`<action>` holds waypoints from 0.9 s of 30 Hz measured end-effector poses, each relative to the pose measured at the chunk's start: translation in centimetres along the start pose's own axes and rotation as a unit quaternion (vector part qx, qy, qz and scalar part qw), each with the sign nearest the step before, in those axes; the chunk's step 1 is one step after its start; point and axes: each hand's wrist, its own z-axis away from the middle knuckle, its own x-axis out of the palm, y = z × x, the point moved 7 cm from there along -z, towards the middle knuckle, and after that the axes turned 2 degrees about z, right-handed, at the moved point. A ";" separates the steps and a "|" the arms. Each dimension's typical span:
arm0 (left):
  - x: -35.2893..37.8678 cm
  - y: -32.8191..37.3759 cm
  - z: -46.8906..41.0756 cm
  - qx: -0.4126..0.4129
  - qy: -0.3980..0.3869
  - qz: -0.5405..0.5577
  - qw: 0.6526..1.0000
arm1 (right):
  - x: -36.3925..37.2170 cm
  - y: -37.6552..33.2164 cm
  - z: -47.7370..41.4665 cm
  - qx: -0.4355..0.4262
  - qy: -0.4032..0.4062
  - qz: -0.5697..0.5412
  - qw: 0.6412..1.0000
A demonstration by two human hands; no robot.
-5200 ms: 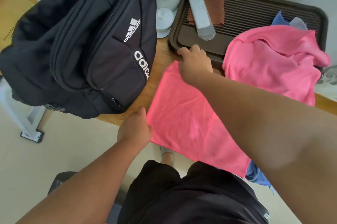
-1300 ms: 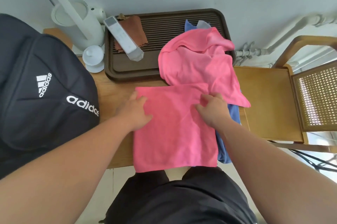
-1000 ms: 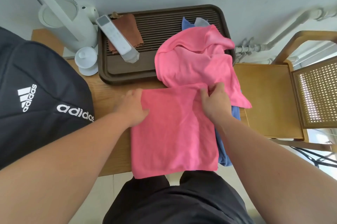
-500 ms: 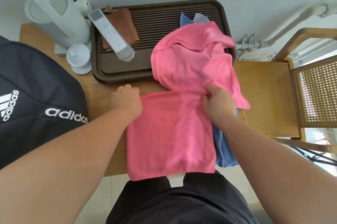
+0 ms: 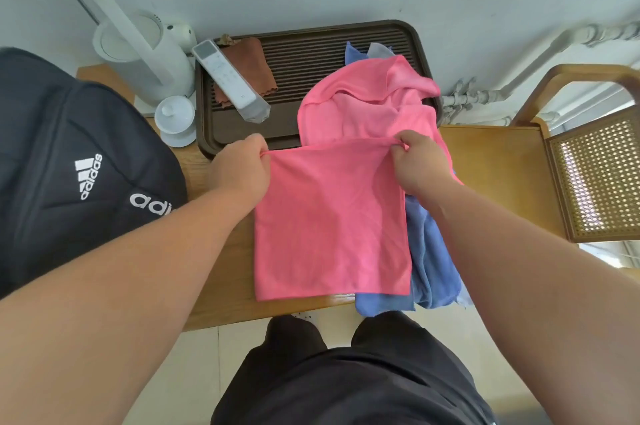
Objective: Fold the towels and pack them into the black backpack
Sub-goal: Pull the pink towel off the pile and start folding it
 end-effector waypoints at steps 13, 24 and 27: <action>0.4 -1.5 10.1 0.007 0.022 0.145 0.989 | 2.2 6.2 10.1 0.105 -0.022 -0.220 0.970; 4.9 -4.5 17.0 -0.087 -0.025 0.168 0.982 | 5.1 9.9 16.7 0.169 -0.077 -0.237 0.954; 6.2 -5.1 17.4 -0.084 -0.097 0.139 0.982 | 5.8 10.4 17.2 0.166 -0.076 -0.176 0.967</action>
